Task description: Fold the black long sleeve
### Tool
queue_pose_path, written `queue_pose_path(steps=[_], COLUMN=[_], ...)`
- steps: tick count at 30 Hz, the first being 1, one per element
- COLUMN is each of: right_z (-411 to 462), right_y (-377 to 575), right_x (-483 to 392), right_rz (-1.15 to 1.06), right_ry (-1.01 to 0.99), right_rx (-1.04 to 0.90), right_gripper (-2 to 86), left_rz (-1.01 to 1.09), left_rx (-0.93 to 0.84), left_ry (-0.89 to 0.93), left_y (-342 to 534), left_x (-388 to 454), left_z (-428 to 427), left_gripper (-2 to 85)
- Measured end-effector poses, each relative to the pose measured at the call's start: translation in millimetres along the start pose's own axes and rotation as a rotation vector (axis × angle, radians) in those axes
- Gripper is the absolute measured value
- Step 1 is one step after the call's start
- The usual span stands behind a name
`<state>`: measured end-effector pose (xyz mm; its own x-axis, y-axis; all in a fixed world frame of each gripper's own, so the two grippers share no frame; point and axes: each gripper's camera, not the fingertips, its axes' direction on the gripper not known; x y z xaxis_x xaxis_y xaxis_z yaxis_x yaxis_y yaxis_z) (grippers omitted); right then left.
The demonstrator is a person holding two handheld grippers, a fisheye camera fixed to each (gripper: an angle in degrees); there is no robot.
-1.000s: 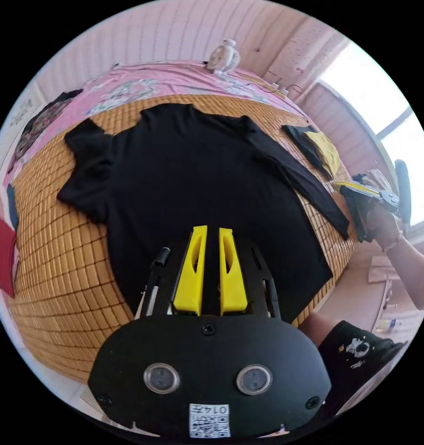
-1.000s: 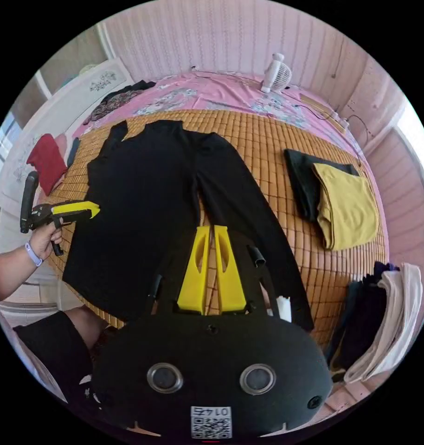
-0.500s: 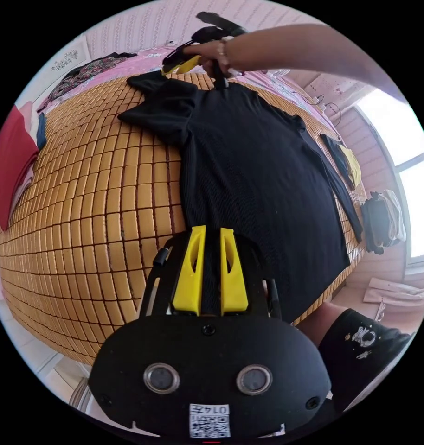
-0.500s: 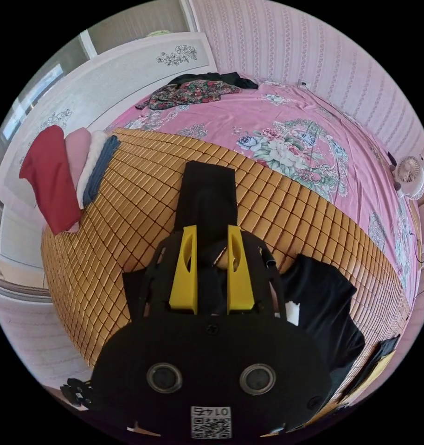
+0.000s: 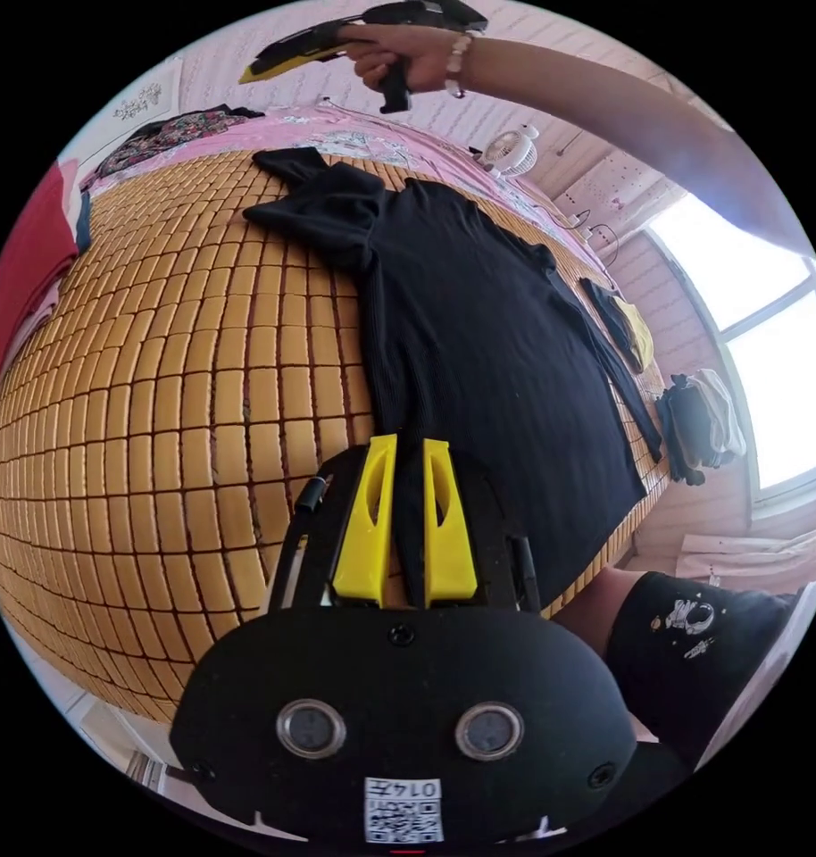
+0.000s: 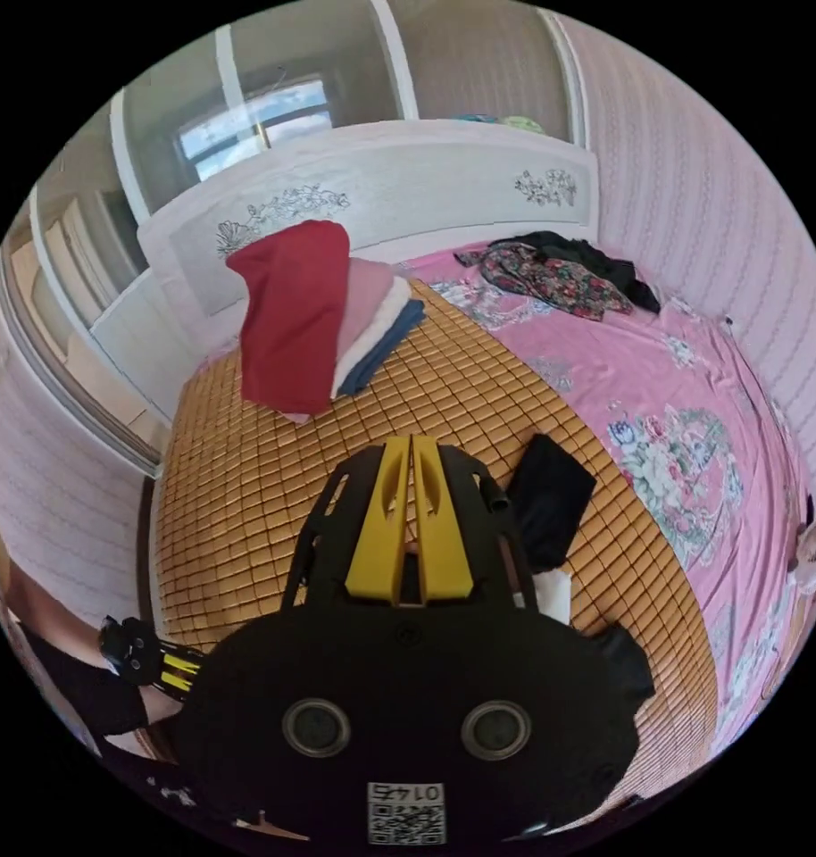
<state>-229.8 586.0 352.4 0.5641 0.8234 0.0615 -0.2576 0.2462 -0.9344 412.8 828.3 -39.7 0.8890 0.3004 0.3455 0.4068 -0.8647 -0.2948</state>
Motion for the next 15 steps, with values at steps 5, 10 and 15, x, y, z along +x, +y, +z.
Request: queue_pose_path(steps=[5,10,15], right_z=[101,126,83], right_y=[24,26,-11], right_x=[64,90,16], right_rz=[0.203,0.381,-0.020], right_ry=[0.263,0.173,-0.171], right_rx=[-0.358,-0.331,-0.161], right_gripper=[8.8,1.8,2.1], left_rz=[0.015,0.028,-0.037], left_rx=[-0.011,0.008,0.100], left_ry=[-0.021,-0.026,0.028], left_y=[22,44,71], left_x=[-4,-7,-31], left_z=[7,10,-17], left_gripper=[5.8,5.8,6.0])
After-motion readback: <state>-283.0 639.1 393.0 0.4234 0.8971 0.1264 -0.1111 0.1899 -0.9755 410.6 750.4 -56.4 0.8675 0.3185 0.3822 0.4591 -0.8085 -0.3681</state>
